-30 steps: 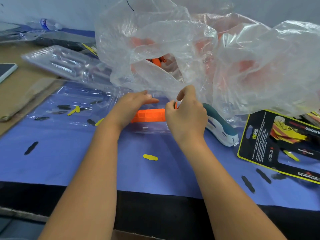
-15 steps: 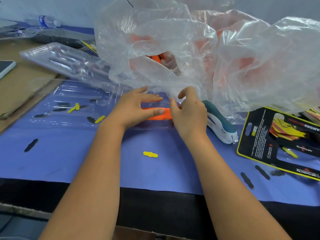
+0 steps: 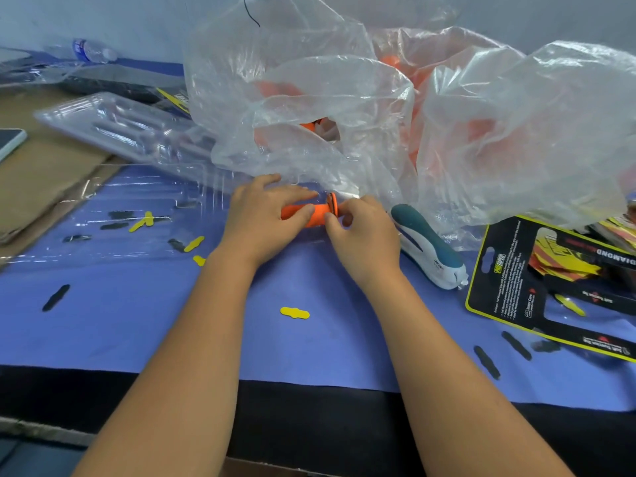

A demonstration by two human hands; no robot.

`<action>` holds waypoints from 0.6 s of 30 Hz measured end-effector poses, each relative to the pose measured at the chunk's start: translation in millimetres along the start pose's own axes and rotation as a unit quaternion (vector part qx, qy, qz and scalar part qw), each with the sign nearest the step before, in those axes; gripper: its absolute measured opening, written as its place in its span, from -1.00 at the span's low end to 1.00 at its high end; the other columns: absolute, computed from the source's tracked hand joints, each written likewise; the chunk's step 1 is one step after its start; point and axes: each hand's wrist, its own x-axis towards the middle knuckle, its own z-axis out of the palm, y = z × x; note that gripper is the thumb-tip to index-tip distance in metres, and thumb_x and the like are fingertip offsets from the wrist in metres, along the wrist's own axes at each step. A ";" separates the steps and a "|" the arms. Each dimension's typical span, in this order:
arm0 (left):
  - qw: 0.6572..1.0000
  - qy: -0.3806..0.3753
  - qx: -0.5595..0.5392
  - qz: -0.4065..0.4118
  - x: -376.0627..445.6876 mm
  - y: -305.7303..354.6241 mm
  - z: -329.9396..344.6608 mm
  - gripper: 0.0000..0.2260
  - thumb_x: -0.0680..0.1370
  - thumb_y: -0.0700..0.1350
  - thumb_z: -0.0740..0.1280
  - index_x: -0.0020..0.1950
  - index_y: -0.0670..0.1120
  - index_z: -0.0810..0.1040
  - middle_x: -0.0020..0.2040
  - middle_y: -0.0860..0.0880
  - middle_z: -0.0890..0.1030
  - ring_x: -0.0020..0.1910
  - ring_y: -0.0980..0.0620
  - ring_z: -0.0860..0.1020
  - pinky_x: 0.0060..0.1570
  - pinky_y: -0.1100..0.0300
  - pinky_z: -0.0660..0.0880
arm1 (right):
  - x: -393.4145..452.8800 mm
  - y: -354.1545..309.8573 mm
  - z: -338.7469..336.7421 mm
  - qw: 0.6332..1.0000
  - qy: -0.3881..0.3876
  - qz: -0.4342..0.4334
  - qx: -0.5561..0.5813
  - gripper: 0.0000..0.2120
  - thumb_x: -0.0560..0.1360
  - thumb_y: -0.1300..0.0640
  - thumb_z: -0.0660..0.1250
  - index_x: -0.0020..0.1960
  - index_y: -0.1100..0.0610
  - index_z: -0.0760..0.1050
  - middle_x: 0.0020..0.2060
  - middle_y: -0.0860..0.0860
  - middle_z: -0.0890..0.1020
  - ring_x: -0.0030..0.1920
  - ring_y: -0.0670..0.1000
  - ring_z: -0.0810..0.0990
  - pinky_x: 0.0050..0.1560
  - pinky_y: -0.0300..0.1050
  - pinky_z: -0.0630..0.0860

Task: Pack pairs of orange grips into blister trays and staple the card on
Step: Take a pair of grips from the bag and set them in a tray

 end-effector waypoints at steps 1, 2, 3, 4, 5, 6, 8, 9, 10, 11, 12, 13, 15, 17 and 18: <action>0.999 0.015 0.024 -0.015 0.7 3.0 1.8 -0.73 0.56 0.11 0.27 0.22 0.17 0.60 0.21 0.13 0.61 0.31 0.04 0.40 0.29 0.04 0.13 | -0.3 0.0 0.8 1.000 0.003 0.002 -0.003 -0.80 0.53 0.01 0.30 -0.17 0.11 0.49 -0.20 -0.09 0.42 -0.16 0.05 0.46 -0.28 -0.08 0.25; 0.997 0.032 0.052 -0.038 1.5 7.1 3.9 -0.74 0.56 0.10 0.24 0.19 0.16 0.61 0.15 0.12 0.64 0.25 0.03 0.44 0.26 0.02 0.14 | -0.7 -0.4 1.5 1.000 0.007 0.002 -0.008 -0.81 0.54 0.02 0.29 -0.18 0.11 0.47 -0.19 -0.08 0.43 -0.16 0.05 0.45 -0.28 -0.08 0.25; 0.994 0.048 0.081 -0.059 2.2 11.9 6.4 -0.76 0.57 0.07 0.22 0.15 0.14 0.62 0.11 0.11 0.65 0.20 0.01 0.45 0.23 -0.01 0.14 | -1.1 -1.0 2.0 1.000 0.012 0.002 -0.015 -0.81 0.54 0.02 0.29 -0.18 0.11 0.47 -0.18 -0.05 0.46 -0.16 0.06 0.45 -0.27 -0.08 0.26; 0.990 0.058 0.104 -0.073 2.4 16.7 9.4 -0.77 0.58 0.03 0.20 0.11 0.11 0.63 0.08 0.10 0.66 0.16 -0.01 0.46 0.20 -0.03 0.15 | -1.3 -2.2 2.5 1.000 0.016 0.000 -0.025 -0.80 0.53 0.02 0.28 -0.19 0.12 0.46 -0.16 -0.02 0.49 -0.16 0.07 0.45 -0.26 -0.07 0.28; 0.988 0.063 0.121 -0.077 2.4 21.1 12.7 -0.76 0.58 -0.01 0.18 0.09 0.08 0.63 0.08 0.08 0.65 0.14 -0.02 0.48 0.18 -0.03 0.15 | -1.5 -3.3 2.8 0.999 0.018 -0.002 -0.037 -0.79 0.53 0.01 0.27 -0.20 0.13 0.45 -0.15 0.00 0.51 -0.17 0.07 0.44 -0.26 -0.07 0.29; 0.987 0.063 0.129 -0.077 2.2 24.0 15.8 -0.74 0.57 -0.05 0.16 0.09 0.05 0.63 0.10 0.06 0.65 0.12 -0.04 0.49 0.15 -0.01 0.16 | -1.7 -4.6 3.2 0.999 0.020 -0.003 -0.049 -0.77 0.52 0.00 0.27 -0.22 0.12 0.42 -0.15 0.02 0.52 -0.17 0.08 0.43 -0.26 -0.06 0.29; 0.987 0.056 0.133 -0.073 2.1 26.3 19.1 -0.72 0.56 -0.09 0.14 0.12 0.01 0.61 0.16 0.04 0.62 0.11 -0.06 0.49 0.13 0.01 0.18 | -2.1 -7.1 3.4 0.998 0.024 -0.005 -0.064 -0.76 0.51 -0.01 0.25 -0.24 0.11 0.36 -0.17 0.03 0.50 -0.20 0.09 0.40 -0.27 -0.07 0.25; 0.987 0.052 0.133 -0.074 2.0 26.5 19.5 -0.72 0.56 -0.09 0.14 0.13 0.00 0.60 0.17 0.03 0.61 0.12 -0.07 0.49 0.13 0.01 0.20 | -2.3 -8.1 3.3 0.997 0.025 -0.004 -0.068 -0.75 0.51 -0.02 0.25 -0.25 0.10 0.34 -0.19 0.02 0.48 -0.22 0.08 0.39 -0.27 -0.07 0.24; 0.986 0.051 0.135 -0.077 1.8 26.7 19.4 -0.72 0.56 -0.10 0.13 0.14 0.00 0.59 0.17 0.03 0.61 0.12 -0.08 0.49 0.14 0.01 0.21 | -2.7 -8.5 2.9 0.997 0.027 -0.003 -0.069 -0.75 0.50 -0.02 0.25 -0.26 0.10 0.33 -0.21 0.01 0.46 -0.23 0.08 0.38 -0.28 -0.08 0.23; 0.986 0.051 0.140 -0.080 1.6 27.4 19.4 -0.72 0.56 -0.11 0.13 0.13 -0.01 0.59 0.16 0.02 0.61 0.11 -0.08 0.49 0.16 0.00 0.21 | -3.2 -8.8 2.8 0.997 0.030 -0.003 -0.068 -0.74 0.49 -0.02 0.26 -0.27 0.09 0.33 -0.22 0.00 0.45 -0.23 0.08 0.38 -0.29 -0.08 0.22; 0.984 0.053 0.148 -0.082 1.2 28.6 19.4 -0.72 0.56 -0.13 0.13 0.13 -0.02 0.60 0.14 0.01 0.62 0.10 -0.08 0.50 0.18 -0.02 0.20 | -3.7 -8.9 2.6 0.997 0.031 -0.006 -0.067 -0.74 0.49 -0.02 0.27 -0.28 0.09 0.34 -0.23 -0.02 0.44 -0.24 0.07 0.39 -0.30 -0.08 0.22; 0.983 0.054 0.156 -0.084 0.8 30.1 19.6 -0.71 0.55 -0.14 0.13 0.12 -0.02 0.60 0.11 0.00 0.63 0.08 -0.09 0.52 0.20 -0.03 0.19 | -4.4 -8.9 2.4 0.997 0.032 -0.012 -0.065 -0.74 0.49 -0.01 0.28 -0.28 0.09 0.35 -0.24 -0.03 0.43 -0.25 0.07 0.39 -0.31 -0.08 0.22; 0.983 0.051 0.157 -0.083 0.2 32.2 19.5 -0.71 0.54 -0.16 0.15 0.13 -0.02 0.61 0.05 -0.02 0.66 0.06 -0.10 0.55 0.22 -0.01 0.19 | -5.3 -8.4 1.9 0.998 0.029 -0.028 -0.053 -0.75 0.50 0.01 0.31 -0.28 0.09 0.37 -0.26 -0.06 0.40 -0.26 0.05 0.38 -0.31 -0.08 0.24; 0.988 0.049 0.130 -0.071 -0.3 33.2 18.6 -0.71 0.54 -0.16 0.17 0.16 -0.02 0.61 0.01 -0.07 0.67 0.05 -0.12 0.57 0.21 0.01 0.22 | -4.5 -6.9 0.7 0.999 0.019 -0.031 -0.031 -0.76 0.50 0.02 0.33 -0.29 0.06 0.40 -0.31 -0.08 0.37 -0.27 0.01 0.38 -0.31 -0.08 0.24; 0.991 0.052 0.109 -0.064 -0.5 33.5 17.5 -0.72 0.55 -0.15 0.17 0.15 -0.03 0.62 0.00 -0.10 0.68 0.04 -0.15 0.57 0.19 0.03 0.25 | -3.6 -5.8 -0.1 0.999 0.012 -0.030 -0.021 -0.77 0.50 0.02 0.34 -0.29 0.05 0.41 -0.33 -0.09 0.36 -0.28 -0.01 0.38 -0.33 -0.09 0.24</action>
